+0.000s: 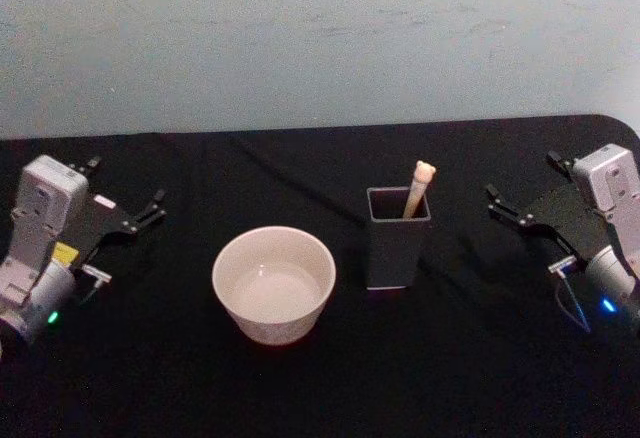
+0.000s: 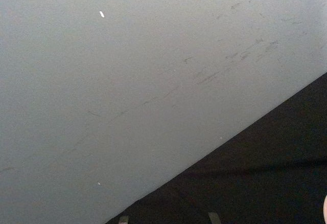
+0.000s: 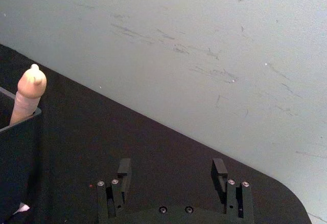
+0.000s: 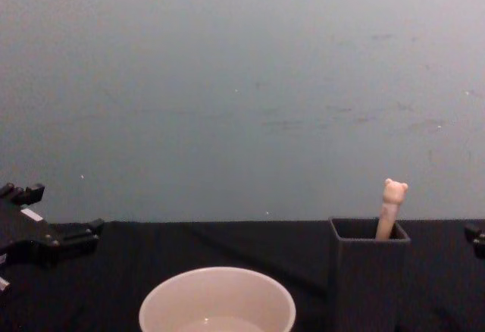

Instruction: Pick up the stirring spoon with one hand, stir inside the cup, then place it back in its original position.

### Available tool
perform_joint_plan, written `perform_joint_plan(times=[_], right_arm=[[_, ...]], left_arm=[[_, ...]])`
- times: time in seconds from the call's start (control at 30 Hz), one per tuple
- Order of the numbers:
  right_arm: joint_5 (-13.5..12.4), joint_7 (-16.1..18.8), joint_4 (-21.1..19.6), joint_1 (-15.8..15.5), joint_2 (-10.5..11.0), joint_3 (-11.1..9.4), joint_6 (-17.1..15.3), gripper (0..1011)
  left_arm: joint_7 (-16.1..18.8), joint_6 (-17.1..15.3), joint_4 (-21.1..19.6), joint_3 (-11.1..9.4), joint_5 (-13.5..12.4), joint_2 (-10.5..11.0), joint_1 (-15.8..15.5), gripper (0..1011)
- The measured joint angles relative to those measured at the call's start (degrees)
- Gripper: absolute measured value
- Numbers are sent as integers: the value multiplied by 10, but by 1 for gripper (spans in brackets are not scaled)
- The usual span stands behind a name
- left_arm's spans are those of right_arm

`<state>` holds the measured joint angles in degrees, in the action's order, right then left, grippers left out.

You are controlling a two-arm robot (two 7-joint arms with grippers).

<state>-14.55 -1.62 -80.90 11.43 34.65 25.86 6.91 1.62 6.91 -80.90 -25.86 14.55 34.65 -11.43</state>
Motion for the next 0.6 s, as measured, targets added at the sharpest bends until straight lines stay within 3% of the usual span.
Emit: perform_joint_plan(times=[0.6], right_arm=[[0, 0, 0, 0, 0, 0, 0, 1000]], left_arm=[[0, 0, 0, 0, 0, 0, 0, 1001]])
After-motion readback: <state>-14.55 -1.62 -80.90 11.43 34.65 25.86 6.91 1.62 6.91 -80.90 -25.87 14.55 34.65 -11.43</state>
